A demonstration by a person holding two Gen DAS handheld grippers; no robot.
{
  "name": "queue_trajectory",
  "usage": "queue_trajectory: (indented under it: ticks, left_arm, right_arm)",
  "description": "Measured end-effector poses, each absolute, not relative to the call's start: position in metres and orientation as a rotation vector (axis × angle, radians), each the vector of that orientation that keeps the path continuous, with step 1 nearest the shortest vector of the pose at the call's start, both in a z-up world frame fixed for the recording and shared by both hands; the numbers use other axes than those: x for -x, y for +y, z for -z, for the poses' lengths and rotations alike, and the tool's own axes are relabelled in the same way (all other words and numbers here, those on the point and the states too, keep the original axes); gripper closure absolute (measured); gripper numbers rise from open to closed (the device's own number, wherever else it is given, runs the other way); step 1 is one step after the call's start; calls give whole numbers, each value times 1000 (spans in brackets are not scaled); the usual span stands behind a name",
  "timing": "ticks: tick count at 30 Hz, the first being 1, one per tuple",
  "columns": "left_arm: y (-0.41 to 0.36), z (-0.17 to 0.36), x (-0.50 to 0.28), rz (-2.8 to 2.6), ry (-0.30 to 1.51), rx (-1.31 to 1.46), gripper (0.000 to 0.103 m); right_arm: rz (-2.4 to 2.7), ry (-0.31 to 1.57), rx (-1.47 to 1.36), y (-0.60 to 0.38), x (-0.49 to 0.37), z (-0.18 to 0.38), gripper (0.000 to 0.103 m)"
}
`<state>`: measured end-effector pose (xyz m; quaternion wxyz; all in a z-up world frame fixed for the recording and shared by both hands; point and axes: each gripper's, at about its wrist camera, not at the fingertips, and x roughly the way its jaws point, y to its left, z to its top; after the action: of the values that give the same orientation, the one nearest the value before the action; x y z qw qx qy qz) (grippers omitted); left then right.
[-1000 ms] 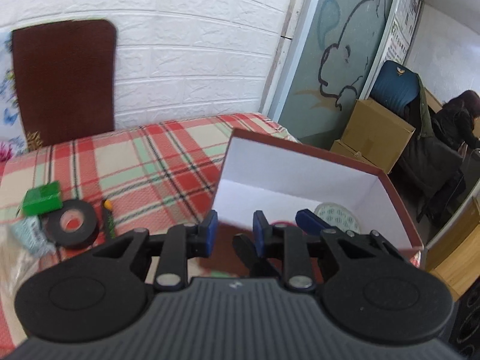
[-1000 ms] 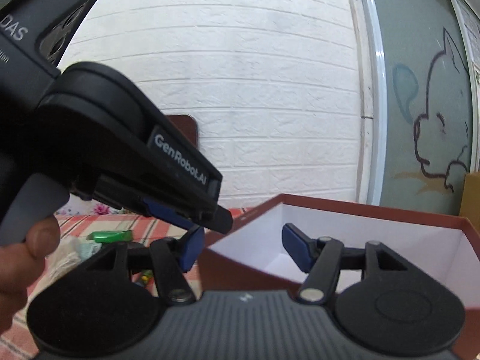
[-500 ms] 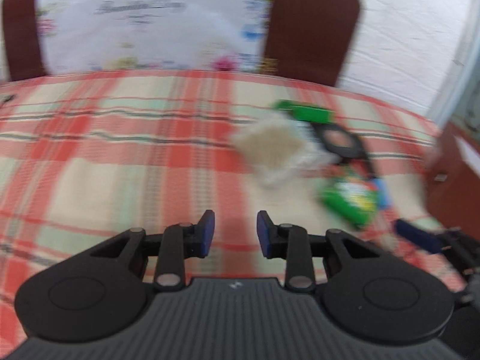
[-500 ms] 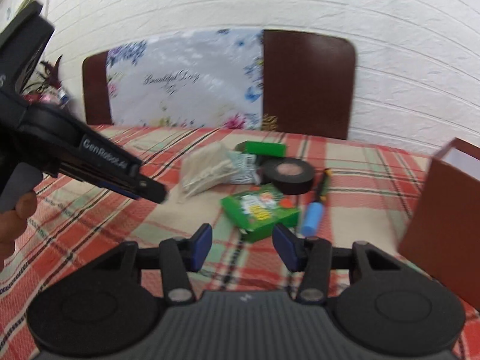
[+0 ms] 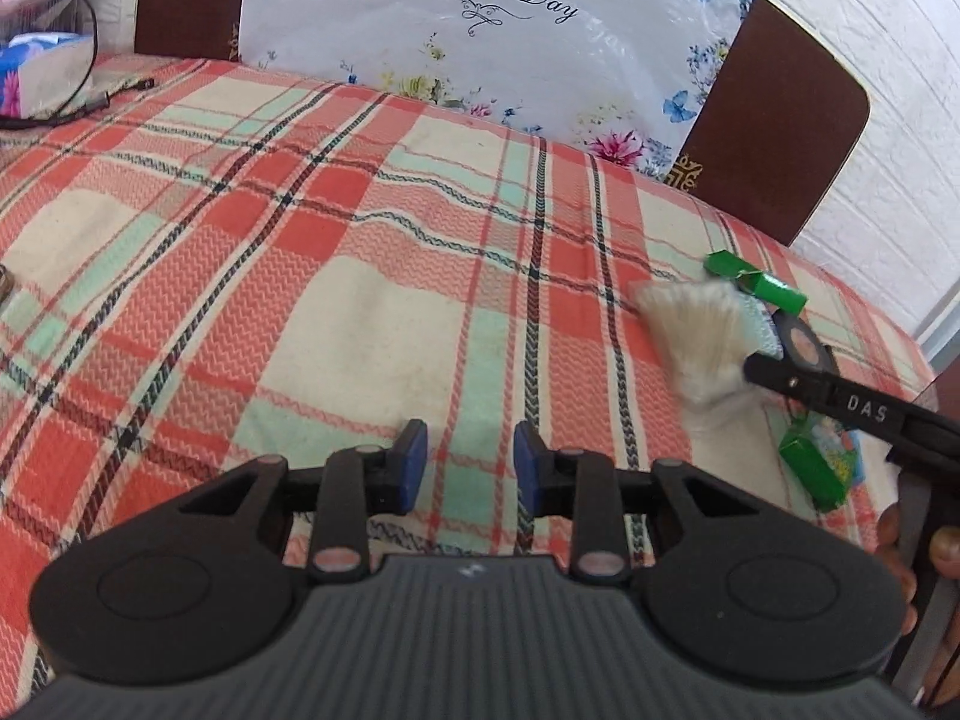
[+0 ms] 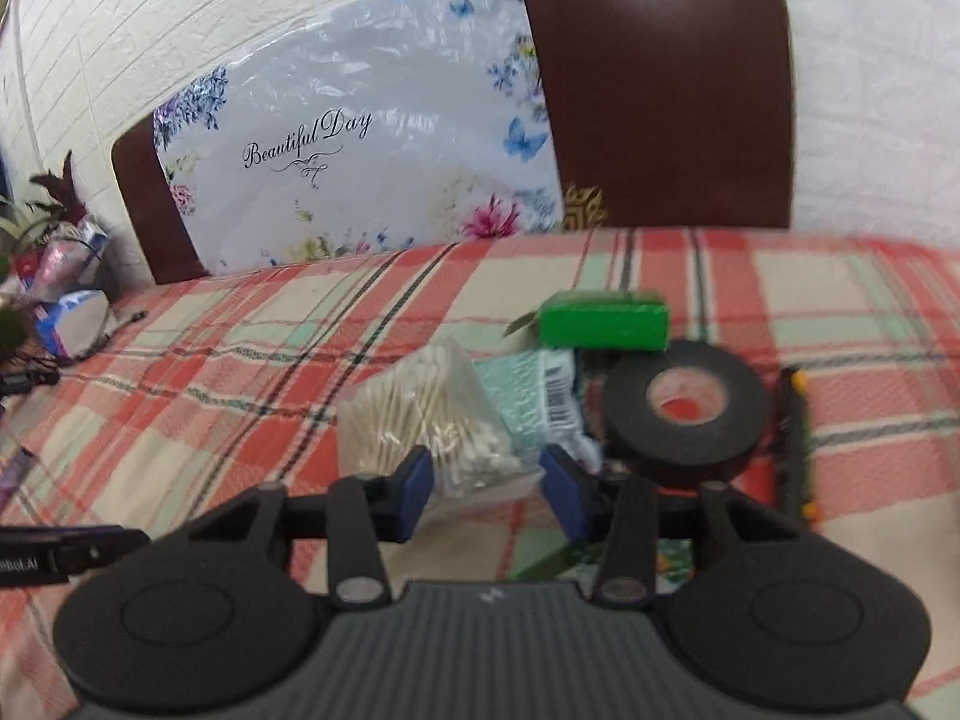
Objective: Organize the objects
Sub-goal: 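Reach the left gripper to the cotton swab bag and grasp it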
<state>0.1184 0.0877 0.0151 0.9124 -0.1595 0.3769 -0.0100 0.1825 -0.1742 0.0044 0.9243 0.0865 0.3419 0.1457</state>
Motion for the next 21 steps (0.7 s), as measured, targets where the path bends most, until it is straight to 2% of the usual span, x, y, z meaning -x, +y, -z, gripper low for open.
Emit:
queue_trajectory:
  ticks: [1,4,12,14,15,16,17,19,21]
  left_arm:
    - [89,-16,-118,36,783,351,69]
    - [91,-18,-115,97,800,420,69]
    - [59,-38,-97,263,789,380,64]
    - [47,-38,-96,309,802,354,57]
    - [40,-37,-95,323,809,342,55]
    - [34,-35,-95,330,817,328,50]
    - [28,-33,-96,333,830,314,45]
    - [18,-28,-99,343,863,294,39]
    - [9,-21,-101,354,899,291,38]
  right_arm:
    - [-333,716,-214,-173,-179,-5,85]
    - [-411,746,-286,-167,-151,-9,91]
    - [-473,806,-392,-199,-56,-9,91]
    - [-445,801,-344,-203,-37,-9,83]
    - [-426,794,-307,-202,-29,-9,70]
    - [-422,785,-284,-202,-23,-10,49]
    - [-420,770,-260,-201,-19,-10,46]
    - [-428,767,-205,-195,-17,-10,45]
    - [-432,755,-144,-188,-22,-8,43]
